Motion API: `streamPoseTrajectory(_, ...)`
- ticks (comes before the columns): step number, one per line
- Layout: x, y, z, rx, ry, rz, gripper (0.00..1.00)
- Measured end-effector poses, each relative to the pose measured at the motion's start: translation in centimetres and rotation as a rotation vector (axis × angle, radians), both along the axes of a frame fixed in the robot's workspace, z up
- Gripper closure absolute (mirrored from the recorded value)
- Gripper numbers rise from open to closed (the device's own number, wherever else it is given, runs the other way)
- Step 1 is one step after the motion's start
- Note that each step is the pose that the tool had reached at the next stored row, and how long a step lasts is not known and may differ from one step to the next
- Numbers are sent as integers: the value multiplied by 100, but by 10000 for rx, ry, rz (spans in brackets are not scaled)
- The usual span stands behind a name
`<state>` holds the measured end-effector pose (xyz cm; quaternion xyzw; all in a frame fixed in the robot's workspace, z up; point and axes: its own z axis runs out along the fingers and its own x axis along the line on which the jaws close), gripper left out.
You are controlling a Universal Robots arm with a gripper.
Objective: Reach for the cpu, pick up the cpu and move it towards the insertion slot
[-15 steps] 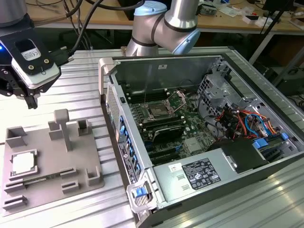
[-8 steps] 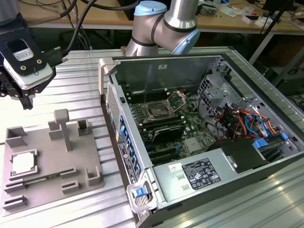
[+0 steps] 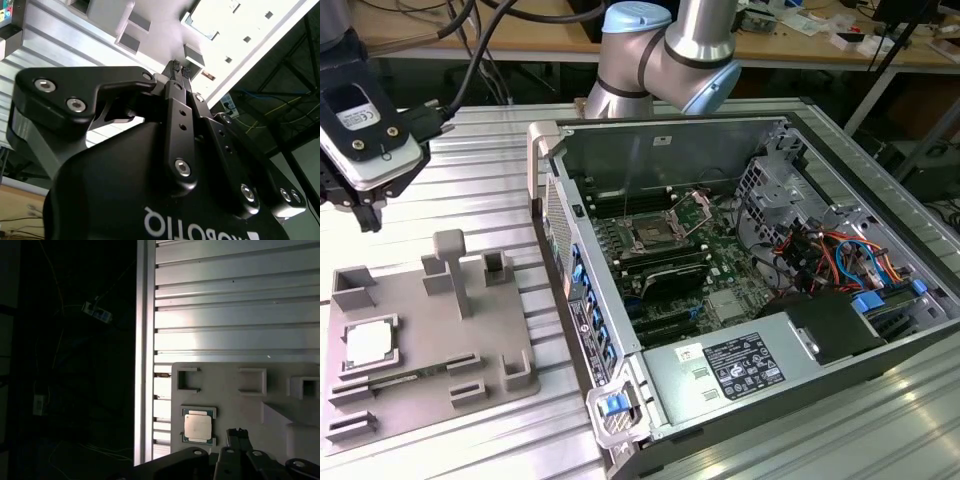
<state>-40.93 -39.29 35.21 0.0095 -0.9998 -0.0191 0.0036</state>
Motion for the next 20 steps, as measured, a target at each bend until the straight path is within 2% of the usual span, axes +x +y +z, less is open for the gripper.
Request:
streamPoseTrajectory(3,-5,0,-3,1,18,0,89)
streamPoseTrajectory(20,-46,-1,-6,1,18,0,89)
